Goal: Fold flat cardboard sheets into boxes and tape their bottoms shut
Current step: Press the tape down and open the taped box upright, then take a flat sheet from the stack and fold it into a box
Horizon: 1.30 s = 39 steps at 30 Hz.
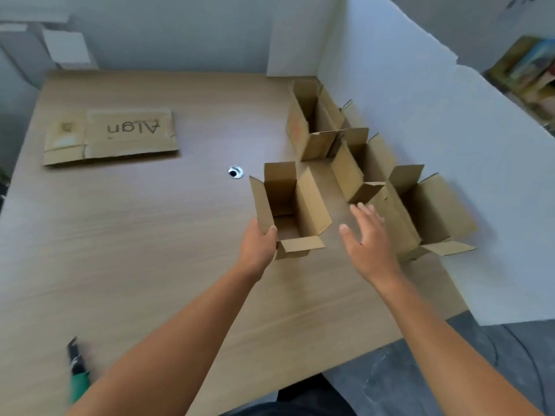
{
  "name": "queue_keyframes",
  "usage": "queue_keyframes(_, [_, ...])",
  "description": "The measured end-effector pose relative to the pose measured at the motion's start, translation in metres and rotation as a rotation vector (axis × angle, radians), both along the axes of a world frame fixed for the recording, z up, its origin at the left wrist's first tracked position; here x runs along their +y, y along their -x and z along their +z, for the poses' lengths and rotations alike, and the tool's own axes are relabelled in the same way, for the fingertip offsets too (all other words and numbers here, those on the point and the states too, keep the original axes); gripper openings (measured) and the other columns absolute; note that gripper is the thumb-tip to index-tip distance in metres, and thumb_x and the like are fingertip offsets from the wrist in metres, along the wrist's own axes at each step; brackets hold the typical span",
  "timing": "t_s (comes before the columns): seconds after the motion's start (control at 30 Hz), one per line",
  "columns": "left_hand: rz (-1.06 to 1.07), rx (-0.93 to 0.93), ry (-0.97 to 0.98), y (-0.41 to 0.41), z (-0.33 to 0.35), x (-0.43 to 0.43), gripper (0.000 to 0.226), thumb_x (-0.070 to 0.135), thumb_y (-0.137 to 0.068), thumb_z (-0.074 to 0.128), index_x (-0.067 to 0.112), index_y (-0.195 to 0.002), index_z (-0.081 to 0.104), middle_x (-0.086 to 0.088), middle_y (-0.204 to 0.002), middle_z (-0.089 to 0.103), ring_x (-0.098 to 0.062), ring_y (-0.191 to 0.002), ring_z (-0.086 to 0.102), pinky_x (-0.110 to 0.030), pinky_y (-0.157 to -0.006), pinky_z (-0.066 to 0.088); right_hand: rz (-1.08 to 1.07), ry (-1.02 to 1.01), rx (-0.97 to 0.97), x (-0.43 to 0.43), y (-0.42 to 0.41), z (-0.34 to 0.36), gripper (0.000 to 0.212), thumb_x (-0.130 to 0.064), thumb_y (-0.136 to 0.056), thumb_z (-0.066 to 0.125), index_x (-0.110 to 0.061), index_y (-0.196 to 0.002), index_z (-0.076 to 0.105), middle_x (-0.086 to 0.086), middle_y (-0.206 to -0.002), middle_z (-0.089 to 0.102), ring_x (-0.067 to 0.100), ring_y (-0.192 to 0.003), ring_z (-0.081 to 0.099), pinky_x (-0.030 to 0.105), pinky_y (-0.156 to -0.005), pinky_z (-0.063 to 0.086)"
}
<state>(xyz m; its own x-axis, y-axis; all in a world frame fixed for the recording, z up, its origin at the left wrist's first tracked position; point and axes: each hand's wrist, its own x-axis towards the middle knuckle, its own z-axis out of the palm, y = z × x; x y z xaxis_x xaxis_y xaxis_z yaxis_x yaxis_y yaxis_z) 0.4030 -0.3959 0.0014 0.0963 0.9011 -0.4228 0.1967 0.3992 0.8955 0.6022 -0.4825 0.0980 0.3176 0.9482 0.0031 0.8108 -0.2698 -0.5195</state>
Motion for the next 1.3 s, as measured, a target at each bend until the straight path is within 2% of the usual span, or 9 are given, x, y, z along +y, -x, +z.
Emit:
queue_keyframes(0.2, [0.013,0.05,0.039,-0.118,0.0,0.074,0.014,0.025,-0.094,0.049,0.022,-0.108,0.05,0.0,-0.103,0.059,-0.026,-0.098,0.06,-0.052,-0.09,0.056,0.064,0.012,-0.1,0.065,-0.087,0.01,0.057,-0.041,-0.103,0.045,-0.018,-0.155,0.037,0.001,-0.164,0.029,0.015,-0.154,0.009,0.035,-0.125,0.008])
queue_keyframes(0.4, [0.021,0.144,-0.001,-0.194,-0.003,0.128,0.031,0.024,-0.097,0.05,0.016,-0.127,0.049,-0.005,-0.114,0.059,-0.028,-0.106,0.06,-0.05,-0.094,0.054,0.193,0.07,-0.206,0.131,-0.15,0.008,0.059,-0.041,-0.103,0.042,-0.017,-0.156,0.033,0.006,-0.165,0.025,0.022,-0.155,0.008,0.044,-0.127,0.004])
queue_keyframes(0.57, [-0.05,0.162,0.008,-0.199,0.0,0.133,0.038,0.047,-0.1,0.051,0.018,-0.124,0.052,0.001,-0.115,0.061,-0.021,-0.108,0.06,-0.043,-0.099,0.051,0.268,0.138,-0.191,0.153,-0.159,-0.001,0.059,-0.042,-0.103,0.043,-0.019,-0.157,0.031,0.005,-0.166,0.022,0.023,-0.156,0.006,0.043,-0.125,0.004])
queue_keyframes(0.7, [-0.109,0.365,-0.216,-0.142,0.021,0.147,0.048,0.049,-0.101,0.05,0.019,-0.138,0.049,0.002,-0.142,0.055,-0.017,-0.134,0.047,-0.032,-0.106,0.038,0.353,0.136,-0.186,0.18,-0.123,-0.002,0.061,-0.045,-0.103,0.041,-0.018,-0.157,0.032,0.005,-0.166,0.022,0.022,-0.156,0.004,0.042,-0.126,0.003])
queue_keyframes(0.8, [-0.185,0.714,-0.422,-0.07,0.036,0.175,0.048,0.046,-0.102,0.046,0.021,-0.143,0.048,0.002,-0.153,0.045,-0.022,-0.15,0.024,-0.038,-0.117,0.026,0.461,0.119,-0.203,0.213,-0.065,-0.005,0.062,-0.045,-0.103,0.04,-0.015,-0.157,0.032,0.007,-0.166,0.022,0.025,-0.155,0.005,0.043,-0.125,0.002])
queue_keyframes(0.9, [-0.194,0.992,-0.446,0.013,0.041,0.2,0.052,0.052,-0.103,0.038,0.027,-0.148,0.042,0.006,-0.165,0.022,-0.019,-0.155,-0.001,-0.043,-0.125,0.002,0.559,0.124,-0.196,0.251,0.006,-0.019,0.061,-0.046,-0.105,0.035,-0.016,-0.157,0.028,0.005,-0.167,0.018,0.024,-0.155,0.002,0.043,-0.126,0.002])
queue_keyframes(0.97, [-0.17,1.097,-0.409,0.074,0.038,0.214,0.055,0.055,-0.102,0.036,0.027,-0.149,0.039,0.006,-0.167,0.015,-0.02,-0.155,-0.009,-0.046,-0.124,-0.006,0.629,0.147,-0.178,0.275,0.06,-0.031,0.061,-0.046,-0.105,0.032,-0.017,-0.158,0.024,0.004,-0.167,0.015,0.023,-0.155,0.0,0.043,-0.125,0.002])
queue_keyframes(1.13, [-0.034,1.13,-0.164,0.231,0.01,0.261,0.068,0.064,-0.098,0.036,0.024,-0.153,0.034,-0.001,-0.168,0.01,-0.027,-0.155,-0.005,-0.051,-0.124,-0.002,0.741,0.216,-0.154,0.333,0.198,-0.065,0.064,-0.047,-0.105,0.034,-0.019,-0.16,0.018,0.004,-0.169,0.01,0.022,-0.156,-0.002,0.041,-0.126,0.002])
queue_keyframes(1.3, [0.096,1.076,-0.078,0.346,-0.035,0.318,0.081,0.072,-0.093,0.039,0.018,-0.153,0.033,-0.01,-0.163,0.021,-0.031,-0.152,0.012,-0.053,-0.123,0.012,0.611,0.286,0.022,0.408,0.29,-0.107,0.072,-0.047,-0.102,0.044,-0.022,-0.161,0.011,0.001,-0.168,0.007,0.018,-0.155,0.003,0.039,-0.125,0.015])
